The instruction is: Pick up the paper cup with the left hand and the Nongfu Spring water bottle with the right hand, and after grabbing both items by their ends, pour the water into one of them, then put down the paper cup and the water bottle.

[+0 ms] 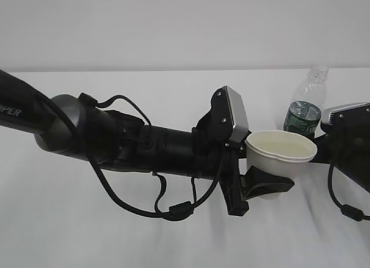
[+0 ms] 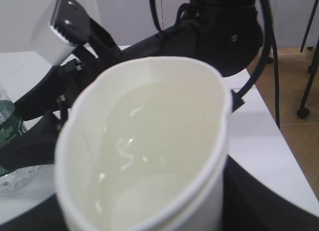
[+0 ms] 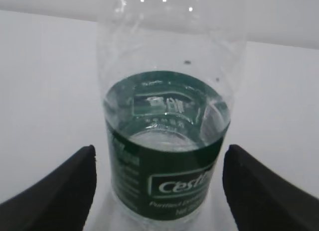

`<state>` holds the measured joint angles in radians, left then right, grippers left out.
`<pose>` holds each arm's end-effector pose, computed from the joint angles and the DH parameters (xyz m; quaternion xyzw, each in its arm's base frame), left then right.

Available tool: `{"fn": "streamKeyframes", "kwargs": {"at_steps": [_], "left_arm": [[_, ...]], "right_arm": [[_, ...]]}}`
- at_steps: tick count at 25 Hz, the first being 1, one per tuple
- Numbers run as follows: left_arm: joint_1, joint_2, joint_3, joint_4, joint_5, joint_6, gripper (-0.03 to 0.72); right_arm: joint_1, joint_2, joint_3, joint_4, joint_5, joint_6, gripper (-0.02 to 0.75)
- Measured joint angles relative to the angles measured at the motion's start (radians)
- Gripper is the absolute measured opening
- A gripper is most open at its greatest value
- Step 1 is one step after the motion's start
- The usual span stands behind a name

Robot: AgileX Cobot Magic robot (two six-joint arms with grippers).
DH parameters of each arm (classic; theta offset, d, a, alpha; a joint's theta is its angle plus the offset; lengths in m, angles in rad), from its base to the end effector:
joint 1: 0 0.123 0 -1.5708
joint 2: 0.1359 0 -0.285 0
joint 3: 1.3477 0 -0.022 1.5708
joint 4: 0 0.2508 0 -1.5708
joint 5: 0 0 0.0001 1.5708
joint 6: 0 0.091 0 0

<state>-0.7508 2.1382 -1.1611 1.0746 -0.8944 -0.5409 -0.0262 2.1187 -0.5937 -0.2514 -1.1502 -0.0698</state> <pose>0.2656 -0.3331 0.1363 0.5696 0.5495 -0.4100 0.4534 0.3202 0.0123 0.0720 -0.1268 0.7922 0.0325 0.5960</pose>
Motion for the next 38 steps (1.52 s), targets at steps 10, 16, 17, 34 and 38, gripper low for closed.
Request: {"fn": "streamKeyframes", "kwargs": {"at_steps": [10,16,17,34,38], "left_arm": [[0.022,0.0,0.0,-0.01,0.0,0.0,0.413],[0.061,0.0,0.0,-0.046,-0.009,0.006,0.413],[0.065,0.0,0.0,-0.051,-0.009,0.011,0.413],[0.117,0.0,0.0,-0.098,-0.015,0.104,0.413],[0.12,0.0,0.0,-0.115,-0.032,0.12,0.412]], "right_arm": [[0.0,-0.168,0.12,0.002,0.0,0.0,0.59],[0.0,-0.27,0.185,0.002,0.0,0.07,0.59],[0.0,-0.284,0.196,0.002,0.0,0.078,0.59],[0.0,-0.464,0.414,-0.035,0.0,0.108,0.589],[0.0,-0.464,0.421,-0.049,0.0,0.108,0.589]]}}
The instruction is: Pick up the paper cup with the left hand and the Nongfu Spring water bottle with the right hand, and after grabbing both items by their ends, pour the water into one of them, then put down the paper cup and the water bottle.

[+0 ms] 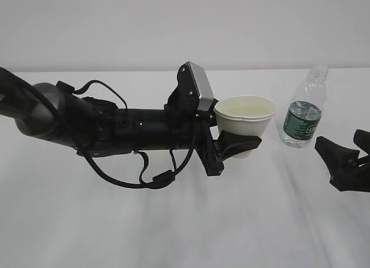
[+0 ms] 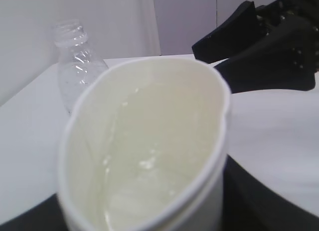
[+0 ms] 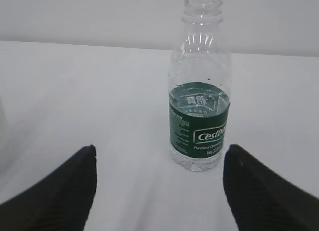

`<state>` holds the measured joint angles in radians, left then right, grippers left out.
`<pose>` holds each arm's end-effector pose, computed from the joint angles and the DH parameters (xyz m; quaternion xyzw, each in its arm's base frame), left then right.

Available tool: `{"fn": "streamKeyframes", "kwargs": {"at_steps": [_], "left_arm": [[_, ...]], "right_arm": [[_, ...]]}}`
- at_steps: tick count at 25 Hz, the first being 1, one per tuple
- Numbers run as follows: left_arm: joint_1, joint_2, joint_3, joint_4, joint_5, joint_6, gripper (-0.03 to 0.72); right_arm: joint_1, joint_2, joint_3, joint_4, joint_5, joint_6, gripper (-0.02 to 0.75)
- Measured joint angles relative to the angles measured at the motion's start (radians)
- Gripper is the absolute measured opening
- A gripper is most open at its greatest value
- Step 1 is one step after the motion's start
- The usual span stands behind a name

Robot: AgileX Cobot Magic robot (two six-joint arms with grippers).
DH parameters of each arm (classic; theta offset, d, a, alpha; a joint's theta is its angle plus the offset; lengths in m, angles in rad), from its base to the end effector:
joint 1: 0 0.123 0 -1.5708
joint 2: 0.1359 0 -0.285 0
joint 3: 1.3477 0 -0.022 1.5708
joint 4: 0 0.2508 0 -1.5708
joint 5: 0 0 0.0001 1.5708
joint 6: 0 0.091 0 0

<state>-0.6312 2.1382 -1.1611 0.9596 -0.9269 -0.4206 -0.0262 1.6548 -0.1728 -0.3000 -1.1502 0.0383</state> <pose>0.3089 -0.2996 0.1431 0.5203 0.5640 -0.3696 0.5240 0.2129 0.0190 0.1353 -0.1069 0.7831 0.0736 0.6082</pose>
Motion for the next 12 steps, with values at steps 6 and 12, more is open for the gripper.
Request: {"fn": "streamKeyframes", "kwargs": {"at_steps": [6,12], "left_arm": [[0.013,0.0,0.0,-0.015,0.0,0.008,0.412],[0.049,0.0,0.0,-0.036,-0.002,0.011,0.412]], "right_arm": [[0.0,0.0,0.001,-0.006,0.0,0.003,0.589],[0.0,-0.001,0.001,-0.01,0.0,0.02,0.589]]}}
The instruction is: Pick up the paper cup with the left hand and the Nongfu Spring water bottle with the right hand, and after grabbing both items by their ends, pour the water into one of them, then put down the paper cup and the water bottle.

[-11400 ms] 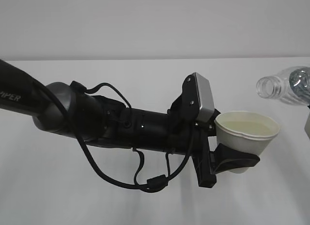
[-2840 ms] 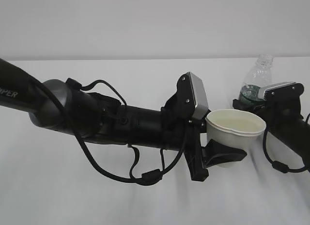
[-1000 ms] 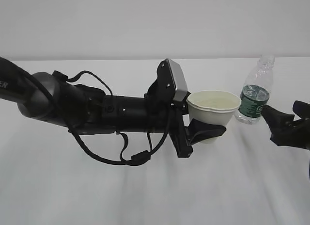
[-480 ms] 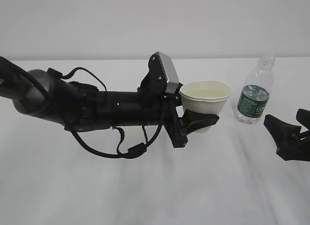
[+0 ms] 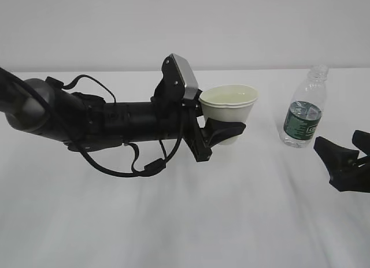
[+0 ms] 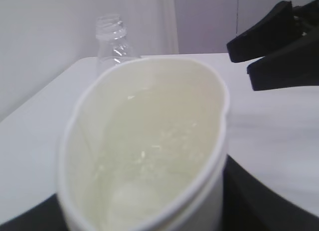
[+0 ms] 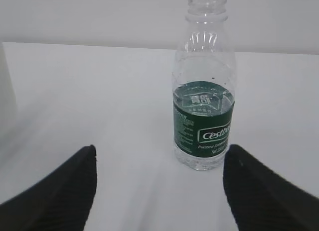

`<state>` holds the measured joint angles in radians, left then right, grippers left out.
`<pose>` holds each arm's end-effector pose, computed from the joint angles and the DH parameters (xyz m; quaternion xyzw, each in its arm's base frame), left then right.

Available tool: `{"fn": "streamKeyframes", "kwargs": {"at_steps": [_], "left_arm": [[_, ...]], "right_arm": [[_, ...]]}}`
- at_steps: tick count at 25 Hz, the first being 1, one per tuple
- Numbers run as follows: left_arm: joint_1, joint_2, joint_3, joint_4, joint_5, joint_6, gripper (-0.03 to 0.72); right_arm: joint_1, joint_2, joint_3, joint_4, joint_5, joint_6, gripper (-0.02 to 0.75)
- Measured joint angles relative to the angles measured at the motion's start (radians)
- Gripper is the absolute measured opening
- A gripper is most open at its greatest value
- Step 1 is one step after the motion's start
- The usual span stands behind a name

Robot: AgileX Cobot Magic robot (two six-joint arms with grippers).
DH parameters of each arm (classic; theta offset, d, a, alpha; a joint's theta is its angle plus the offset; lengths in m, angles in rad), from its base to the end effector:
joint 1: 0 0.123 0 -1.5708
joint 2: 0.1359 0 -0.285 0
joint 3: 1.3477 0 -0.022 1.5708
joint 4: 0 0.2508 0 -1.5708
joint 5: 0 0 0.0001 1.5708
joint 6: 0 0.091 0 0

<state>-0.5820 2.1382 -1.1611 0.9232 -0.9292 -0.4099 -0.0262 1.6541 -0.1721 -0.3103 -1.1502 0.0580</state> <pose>0.3254 -0.2837 0.1446 0.4936 0.5803 -0.3556 0.5414 0.2125 0.0198 0.1353 -0.1037 0.7837 0.0820 0.6069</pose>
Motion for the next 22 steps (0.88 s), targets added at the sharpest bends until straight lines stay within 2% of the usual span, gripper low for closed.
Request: {"fn": "streamKeyframes", "kwargs": {"at_steps": [22], "left_arm": [[0.105,0.008,0.031,-0.013,-0.022,0.002,0.412]], "right_arm": [[0.0,0.0,0.0,-0.002,0.0,0.004,0.589]]}}
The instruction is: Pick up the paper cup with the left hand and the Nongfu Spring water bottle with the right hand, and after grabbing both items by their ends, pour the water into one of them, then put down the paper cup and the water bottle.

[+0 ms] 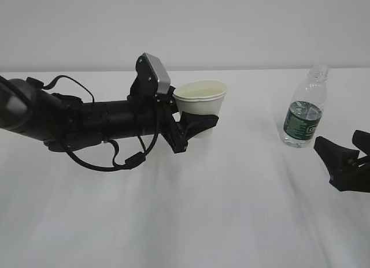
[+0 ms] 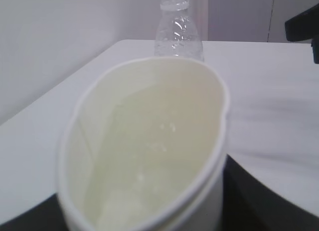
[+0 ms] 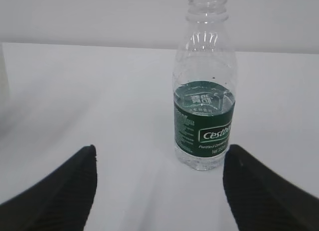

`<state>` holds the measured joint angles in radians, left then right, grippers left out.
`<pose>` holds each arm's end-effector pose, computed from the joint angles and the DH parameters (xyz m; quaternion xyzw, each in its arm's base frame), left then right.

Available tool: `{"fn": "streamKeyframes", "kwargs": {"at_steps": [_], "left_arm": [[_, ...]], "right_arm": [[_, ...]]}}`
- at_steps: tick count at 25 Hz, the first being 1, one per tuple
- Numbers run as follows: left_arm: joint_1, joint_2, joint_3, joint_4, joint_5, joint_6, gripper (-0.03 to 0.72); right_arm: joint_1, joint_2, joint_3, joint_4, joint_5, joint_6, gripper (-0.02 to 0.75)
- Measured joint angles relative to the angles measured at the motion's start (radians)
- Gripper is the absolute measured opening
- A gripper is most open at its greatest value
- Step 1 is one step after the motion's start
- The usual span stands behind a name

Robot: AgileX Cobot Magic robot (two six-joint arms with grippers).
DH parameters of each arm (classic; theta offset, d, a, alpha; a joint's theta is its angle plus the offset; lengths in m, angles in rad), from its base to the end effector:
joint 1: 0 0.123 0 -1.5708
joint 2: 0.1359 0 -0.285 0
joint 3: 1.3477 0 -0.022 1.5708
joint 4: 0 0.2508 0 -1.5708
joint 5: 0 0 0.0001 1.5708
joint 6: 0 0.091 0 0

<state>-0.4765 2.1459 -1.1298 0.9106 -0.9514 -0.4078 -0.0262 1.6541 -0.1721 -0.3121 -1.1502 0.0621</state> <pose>0.3480 -0.2454 0.1360 0.4558 0.6126 -0.3360 0.5514 0.2125 0.0199 0.1353 -0.1028 0.7838 0.0836 0.6067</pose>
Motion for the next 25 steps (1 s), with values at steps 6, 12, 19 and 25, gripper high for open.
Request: {"fn": "streamKeyframes", "kwargs": {"at_steps": [6,12,19,25], "left_arm": [[0.036,0.015,0.043,-0.048,-0.07,0.017,0.412],[0.049,0.015,0.08,-0.091,-0.078,0.067,0.412],[0.082,0.015,0.142,-0.154,-0.109,0.134,0.412],[0.131,0.015,0.202,-0.211,-0.164,0.183,0.412]], "right_arm": [[0.0,0.0,0.0,0.0,0.0,0.0,0.589],[0.0,0.0,0.0,0.0,0.0,0.0,0.589],[0.0,0.0,0.0,0.0,0.0,0.0,0.589],[0.0,0.0,0.0,0.0,0.0,0.0,0.589]]}}
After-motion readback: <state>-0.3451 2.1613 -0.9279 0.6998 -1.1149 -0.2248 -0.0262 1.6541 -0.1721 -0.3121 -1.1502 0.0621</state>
